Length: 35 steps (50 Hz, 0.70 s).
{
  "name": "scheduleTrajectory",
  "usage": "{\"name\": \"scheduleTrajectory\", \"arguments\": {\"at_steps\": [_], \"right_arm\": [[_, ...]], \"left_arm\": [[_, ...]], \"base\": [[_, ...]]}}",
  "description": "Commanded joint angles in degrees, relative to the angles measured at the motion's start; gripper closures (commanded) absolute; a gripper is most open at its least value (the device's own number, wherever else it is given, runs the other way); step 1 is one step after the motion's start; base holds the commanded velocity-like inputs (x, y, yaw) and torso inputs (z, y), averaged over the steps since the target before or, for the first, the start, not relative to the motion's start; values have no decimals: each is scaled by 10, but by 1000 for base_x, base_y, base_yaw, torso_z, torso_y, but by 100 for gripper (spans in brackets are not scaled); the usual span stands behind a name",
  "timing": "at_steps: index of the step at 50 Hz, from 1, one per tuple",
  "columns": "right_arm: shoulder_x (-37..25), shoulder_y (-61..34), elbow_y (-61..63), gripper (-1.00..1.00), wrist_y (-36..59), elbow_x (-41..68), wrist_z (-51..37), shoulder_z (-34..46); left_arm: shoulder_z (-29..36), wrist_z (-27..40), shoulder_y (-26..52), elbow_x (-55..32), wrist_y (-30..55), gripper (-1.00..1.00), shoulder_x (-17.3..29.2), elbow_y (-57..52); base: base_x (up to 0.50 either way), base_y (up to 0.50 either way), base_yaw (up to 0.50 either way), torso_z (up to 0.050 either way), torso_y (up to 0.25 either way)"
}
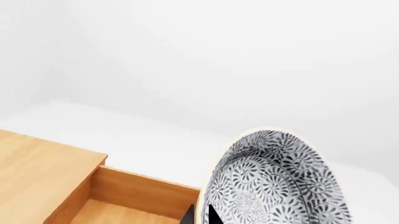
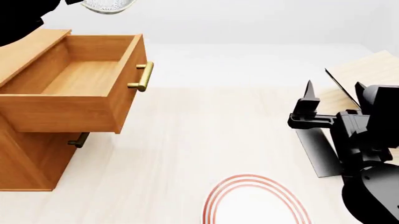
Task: Open the top drawer of the cabinet and put the bowl in it.
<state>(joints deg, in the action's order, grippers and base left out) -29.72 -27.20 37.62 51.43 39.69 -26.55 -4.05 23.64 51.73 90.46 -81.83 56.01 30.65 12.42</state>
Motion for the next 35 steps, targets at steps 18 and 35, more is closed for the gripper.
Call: {"name": "scheduleTrajectory", "arguments": {"at_steps": [18,35], "right_arm": [[0,2,-14,-100,-12,-6,1,8],[0,0,-16,-100,-12,-6,-1,15]], "left_arm": [[7,-43,-49,83,-80,100,9,119],[11,-74,-58,116,-123,100,2,205]], "base": [[0,0,0,0,1],[0,0,0,0,1]]}}
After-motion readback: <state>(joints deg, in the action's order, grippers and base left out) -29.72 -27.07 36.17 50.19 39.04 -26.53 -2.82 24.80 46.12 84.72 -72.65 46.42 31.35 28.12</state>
